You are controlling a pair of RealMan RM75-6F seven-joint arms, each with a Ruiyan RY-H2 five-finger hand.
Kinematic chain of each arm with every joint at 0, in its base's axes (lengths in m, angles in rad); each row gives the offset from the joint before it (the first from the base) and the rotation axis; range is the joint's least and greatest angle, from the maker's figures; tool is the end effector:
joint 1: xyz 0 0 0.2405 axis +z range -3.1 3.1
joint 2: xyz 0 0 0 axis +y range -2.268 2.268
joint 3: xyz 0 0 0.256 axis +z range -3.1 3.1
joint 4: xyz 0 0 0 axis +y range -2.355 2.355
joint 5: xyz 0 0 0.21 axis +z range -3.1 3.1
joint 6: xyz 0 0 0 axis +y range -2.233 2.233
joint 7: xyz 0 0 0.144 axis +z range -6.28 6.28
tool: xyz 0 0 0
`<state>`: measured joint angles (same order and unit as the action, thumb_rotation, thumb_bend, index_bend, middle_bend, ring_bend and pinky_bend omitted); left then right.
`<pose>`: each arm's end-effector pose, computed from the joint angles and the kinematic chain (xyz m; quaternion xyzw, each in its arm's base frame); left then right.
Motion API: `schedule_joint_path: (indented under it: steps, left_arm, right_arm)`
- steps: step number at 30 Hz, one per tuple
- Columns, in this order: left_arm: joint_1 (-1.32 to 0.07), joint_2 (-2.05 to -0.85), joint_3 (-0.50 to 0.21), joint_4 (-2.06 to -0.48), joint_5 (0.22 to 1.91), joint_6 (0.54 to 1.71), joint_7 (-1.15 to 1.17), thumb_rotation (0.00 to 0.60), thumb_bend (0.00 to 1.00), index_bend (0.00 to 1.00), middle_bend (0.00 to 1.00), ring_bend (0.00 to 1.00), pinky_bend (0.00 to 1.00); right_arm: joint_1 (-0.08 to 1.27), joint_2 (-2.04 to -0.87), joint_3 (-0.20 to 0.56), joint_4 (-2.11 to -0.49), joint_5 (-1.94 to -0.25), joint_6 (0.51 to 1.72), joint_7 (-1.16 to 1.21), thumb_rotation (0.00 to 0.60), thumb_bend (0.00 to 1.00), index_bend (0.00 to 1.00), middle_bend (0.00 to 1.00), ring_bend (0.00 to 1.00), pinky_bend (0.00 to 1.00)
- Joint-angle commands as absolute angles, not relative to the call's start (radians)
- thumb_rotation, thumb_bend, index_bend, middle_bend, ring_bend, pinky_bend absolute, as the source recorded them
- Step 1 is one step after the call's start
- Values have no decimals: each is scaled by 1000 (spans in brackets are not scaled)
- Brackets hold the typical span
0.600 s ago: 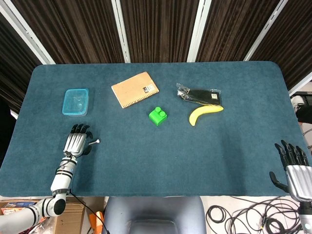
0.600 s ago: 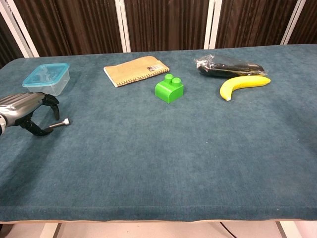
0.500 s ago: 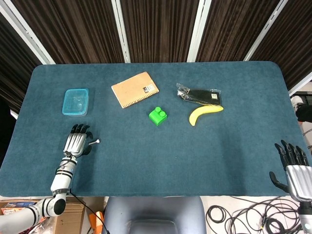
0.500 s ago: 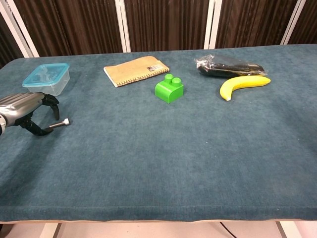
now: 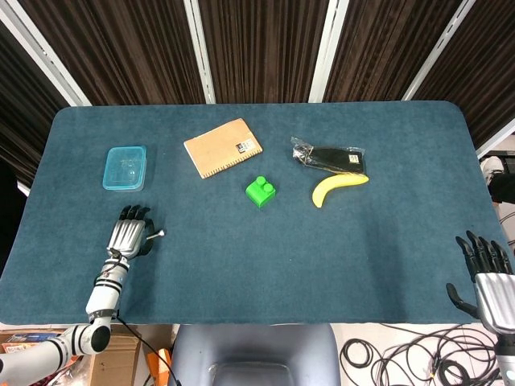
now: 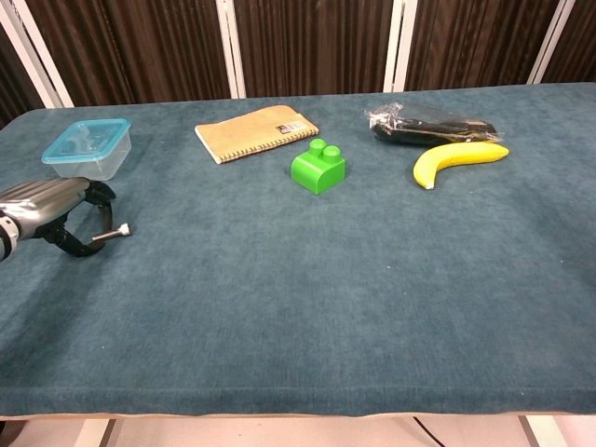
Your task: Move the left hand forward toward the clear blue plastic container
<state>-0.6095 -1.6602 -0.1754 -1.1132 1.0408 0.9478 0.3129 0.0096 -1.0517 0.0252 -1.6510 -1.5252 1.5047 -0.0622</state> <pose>-0.2620 0.3547 -0.0142 -0.6793 -0.4164 -0.2795 0.5358 -0.3182 -0.1521 0.1748 0.6050 -0.3786 0.3432 0.6107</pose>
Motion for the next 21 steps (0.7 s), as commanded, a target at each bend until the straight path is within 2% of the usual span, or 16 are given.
schedule_joint_path:
  steps: [1,21]
  left_arm:
    - [-609,-1663,-176,-1110,1048,955,311,600,334,584,161,70,83]
    - [-614,-1615,-183,-1205,1059,1003,391,600,336,598,166,72,86]
  right_arm:
    - [9,-1052,26,-1651,-1524,1506,-62,600,292,0,0,0,0]
    - [10,-1056,26,-1651,-1520,1501,-72,600,292,0,0,0,0]
